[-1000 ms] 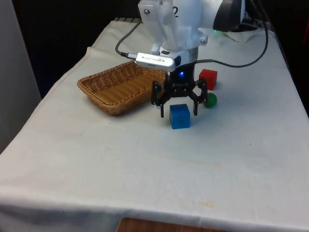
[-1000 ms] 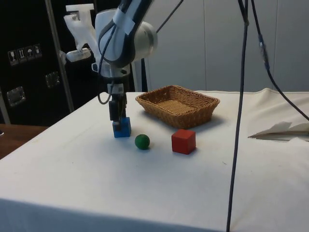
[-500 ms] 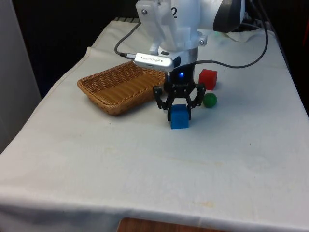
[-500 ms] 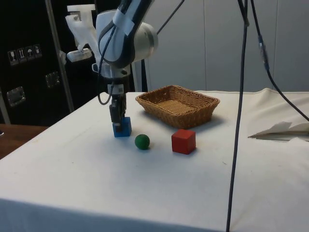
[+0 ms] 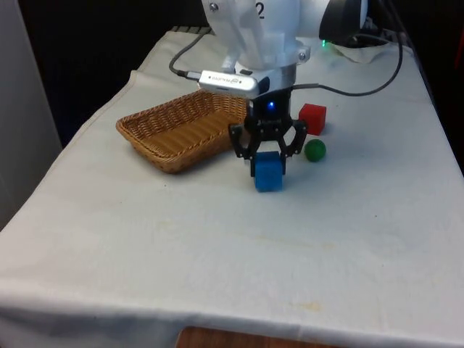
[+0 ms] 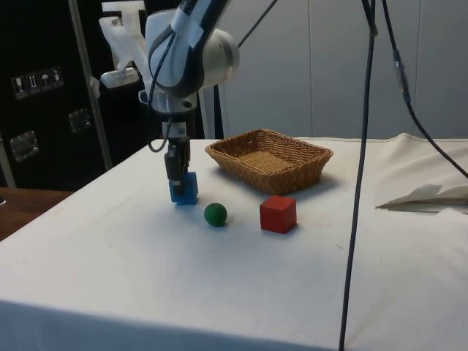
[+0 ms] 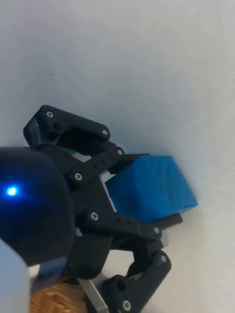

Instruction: Place all non-red objects into the basket.

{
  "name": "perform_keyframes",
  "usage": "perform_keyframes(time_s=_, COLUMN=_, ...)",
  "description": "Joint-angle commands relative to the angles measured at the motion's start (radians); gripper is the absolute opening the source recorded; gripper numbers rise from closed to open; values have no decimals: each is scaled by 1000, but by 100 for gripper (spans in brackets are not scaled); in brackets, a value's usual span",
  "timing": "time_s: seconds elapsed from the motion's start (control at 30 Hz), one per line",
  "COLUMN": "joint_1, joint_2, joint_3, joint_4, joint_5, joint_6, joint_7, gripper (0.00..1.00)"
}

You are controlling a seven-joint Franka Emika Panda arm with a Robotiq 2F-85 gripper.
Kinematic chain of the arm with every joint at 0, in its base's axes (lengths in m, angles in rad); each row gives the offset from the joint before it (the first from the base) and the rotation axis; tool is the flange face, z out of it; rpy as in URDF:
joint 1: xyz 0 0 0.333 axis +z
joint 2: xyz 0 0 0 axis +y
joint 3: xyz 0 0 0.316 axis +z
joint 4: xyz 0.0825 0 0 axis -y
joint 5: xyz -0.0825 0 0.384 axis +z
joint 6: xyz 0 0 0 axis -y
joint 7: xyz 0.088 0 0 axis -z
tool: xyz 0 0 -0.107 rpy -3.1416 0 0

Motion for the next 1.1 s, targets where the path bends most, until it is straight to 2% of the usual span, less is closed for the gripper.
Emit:
perform_keyframes(time_s=0.0, joint_1=5, joint_2=-20, joint_3=-8, joint_4=-9, joint_5=-8, joint_6=-13, joint_7=4, gripper=0)
perform_keyframes(time_s=0.2, joint_1=5, joint_2=-57, joint_3=-21, joint_4=-9, joint_5=-12, joint_6=-59, joint_7=7, gripper=0)
perform_keyframes(time_s=0.23, joint_1=0, joint_2=-52, joint_3=-15, joint_4=-4, joint_5=-3, joint_6=-56, joint_7=0, gripper=0)
perform_keyframes(time_s=0.27, joint_1=5, joint_2=-63, joint_3=-24, joint_4=-9, joint_5=-13, joint_6=-66, joint_7=7, gripper=0)
perform_keyframes(time_s=0.47, joint_1=2, joint_2=-95, joint_3=-40, joint_4=-2, joint_5=-16, joint_6=-116, joint_7=2, gripper=0)
perform_keyframes(time_s=0.5, joint_1=0, joint_2=-88, joint_3=-33, joint_4=-2, joint_5=-6, joint_6=-102, joint_7=-1, gripper=0)
perform_keyframes(time_s=0.53, joint_1=1, joint_2=-102, joint_3=-46, joint_4=2, joint_5=-16, joint_6=-132, joint_7=-1, gripper=0)
perform_keyframes(time_s=0.73, joint_1=1, joint_2=-124, joint_3=-74, joint_4=18, joint_5=-16, joint_6=-193, joint_7=-4, gripper=0)
perform_keyframes(time_s=0.8, joint_1=0, joint_2=-121, joint_3=-69, joint_4=16, joint_5=-7, joint_6=-180, joint_7=-10, gripper=0)
perform_keyframes(time_s=0.83, joint_1=1, joint_2=-129, joint_3=-82, joint_4=24, joint_5=-16, joint_6=-211, joint_7=-3, gripper=0)
perform_keyframes(time_s=1.07, joint_1=2, joint_2=-143, joint_3=-113, joint_4=52, joint_5=-15, joint_6=-280, joint_7=3, gripper=0)
